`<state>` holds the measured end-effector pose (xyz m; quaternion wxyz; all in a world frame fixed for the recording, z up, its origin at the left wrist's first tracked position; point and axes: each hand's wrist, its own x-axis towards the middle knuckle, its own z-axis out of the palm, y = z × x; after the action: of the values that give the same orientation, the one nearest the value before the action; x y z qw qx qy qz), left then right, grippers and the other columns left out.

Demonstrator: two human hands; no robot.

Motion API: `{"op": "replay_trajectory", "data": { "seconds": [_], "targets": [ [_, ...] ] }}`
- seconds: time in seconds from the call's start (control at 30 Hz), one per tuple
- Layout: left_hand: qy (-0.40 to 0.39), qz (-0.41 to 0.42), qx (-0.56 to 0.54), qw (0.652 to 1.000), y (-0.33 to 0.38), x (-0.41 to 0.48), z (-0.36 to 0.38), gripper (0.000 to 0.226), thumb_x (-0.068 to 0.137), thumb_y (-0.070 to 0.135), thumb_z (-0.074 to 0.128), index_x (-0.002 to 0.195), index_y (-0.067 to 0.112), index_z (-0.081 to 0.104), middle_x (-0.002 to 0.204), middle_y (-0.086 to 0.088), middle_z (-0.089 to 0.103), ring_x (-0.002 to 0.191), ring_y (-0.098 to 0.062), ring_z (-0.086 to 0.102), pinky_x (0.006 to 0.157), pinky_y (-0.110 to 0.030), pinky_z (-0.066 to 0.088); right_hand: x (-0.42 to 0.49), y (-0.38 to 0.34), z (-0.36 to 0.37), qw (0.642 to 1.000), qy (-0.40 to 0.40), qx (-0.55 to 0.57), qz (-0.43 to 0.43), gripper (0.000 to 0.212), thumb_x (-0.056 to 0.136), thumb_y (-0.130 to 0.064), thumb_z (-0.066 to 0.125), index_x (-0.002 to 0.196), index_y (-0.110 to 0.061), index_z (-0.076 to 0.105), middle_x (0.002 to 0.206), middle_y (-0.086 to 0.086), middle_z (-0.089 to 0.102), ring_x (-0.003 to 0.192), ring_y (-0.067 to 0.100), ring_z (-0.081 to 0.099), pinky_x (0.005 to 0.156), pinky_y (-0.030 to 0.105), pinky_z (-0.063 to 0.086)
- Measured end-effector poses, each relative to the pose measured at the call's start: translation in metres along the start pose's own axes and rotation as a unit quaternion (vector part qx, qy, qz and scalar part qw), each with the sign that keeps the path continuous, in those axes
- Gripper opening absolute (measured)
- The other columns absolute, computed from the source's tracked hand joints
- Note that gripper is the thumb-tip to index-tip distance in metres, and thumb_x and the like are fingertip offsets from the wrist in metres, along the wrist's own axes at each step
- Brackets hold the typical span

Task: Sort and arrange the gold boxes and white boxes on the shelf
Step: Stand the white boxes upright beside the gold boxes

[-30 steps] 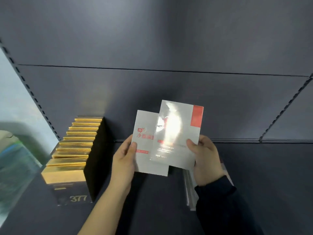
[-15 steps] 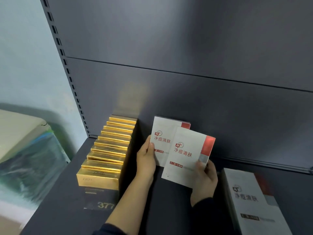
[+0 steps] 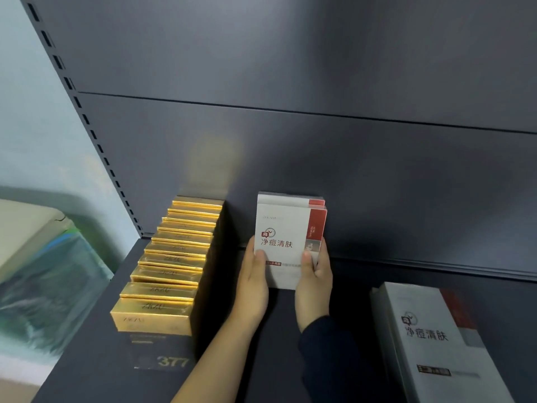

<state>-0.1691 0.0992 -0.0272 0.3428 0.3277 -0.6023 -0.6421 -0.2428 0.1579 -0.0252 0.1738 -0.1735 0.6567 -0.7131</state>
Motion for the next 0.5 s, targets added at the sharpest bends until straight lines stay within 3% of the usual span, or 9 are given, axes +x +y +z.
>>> {"op": "replay_trajectory", "data": {
  "seconds": [0.1,0.2,0.23,0.3,0.37,0.5],
  "targets": [
    [-0.001,0.009,0.028,1.000,0.001,0.003,0.002,0.035,0.103,0.029,0.032,0.136,0.025,0.044,0.125,0.012,0.059,0.110,0.005,0.059,0.078,-0.008,0.050,0.001,-0.002,0.002,1.000,0.019,-0.015,-0.004,0.043,0.102,-0.019,0.039,0.135,-0.045,0.043,0.131,-0.005,0.058,0.117,0.009,0.058,0.090,0.029,0.053],
    [0.019,0.005,0.062,0.998,0.002,0.005,0.005,0.036,0.104,0.032,0.032,0.135,0.023,0.047,0.123,0.010,0.060,0.106,0.008,0.059,0.076,-0.007,0.050,0.002,-0.004,0.006,0.998,0.045,-0.032,-0.004,0.044,0.100,-0.020,0.040,0.124,-0.057,0.043,0.130,-0.006,0.056,0.118,0.012,0.056,0.094,0.038,0.052],
    [0.022,-0.002,0.072,0.997,0.002,0.004,0.006,0.038,0.103,0.034,0.032,0.137,0.022,0.045,0.126,0.007,0.060,0.109,0.005,0.058,0.077,-0.010,0.051,0.001,-0.006,0.006,0.998,0.046,-0.032,0.003,0.041,0.100,-0.021,0.040,0.126,-0.052,0.044,0.129,-0.005,0.056,0.117,0.012,0.056,0.094,0.040,0.053],
    [0.036,-0.033,0.082,0.995,0.004,-0.001,0.007,0.051,0.101,0.040,0.036,0.148,0.021,0.032,0.142,0.001,0.052,0.127,-0.011,0.052,0.096,-0.025,0.051,-0.001,-0.009,0.004,0.998,0.048,-0.026,0.028,0.040,0.100,-0.024,0.043,0.138,-0.036,0.041,0.138,-0.002,0.052,0.121,0.015,0.055,0.096,0.041,0.052],
    [0.066,-0.060,0.086,0.992,0.008,-0.011,0.008,0.063,0.100,0.041,0.040,0.155,0.024,0.014,0.155,0.001,0.037,0.142,-0.019,0.036,0.113,-0.039,0.035,-0.005,-0.013,-0.001,0.996,0.064,-0.016,0.058,0.053,0.100,-0.029,0.045,0.150,-0.029,0.026,0.153,-0.003,0.036,0.134,0.017,0.044,0.107,0.042,0.044],
    [0.072,-0.035,0.090,0.993,0.022,-0.034,0.013,0.065,0.100,0.033,0.044,0.155,0.025,0.009,0.158,0.005,0.028,0.145,-0.015,0.027,0.111,-0.029,0.025,-0.012,-0.029,-0.006,0.997,0.050,-0.015,0.056,0.066,0.098,-0.027,0.048,0.153,-0.029,0.013,0.159,-0.007,0.023,0.141,0.014,0.034,0.114,0.037,0.033]
  ]
}}
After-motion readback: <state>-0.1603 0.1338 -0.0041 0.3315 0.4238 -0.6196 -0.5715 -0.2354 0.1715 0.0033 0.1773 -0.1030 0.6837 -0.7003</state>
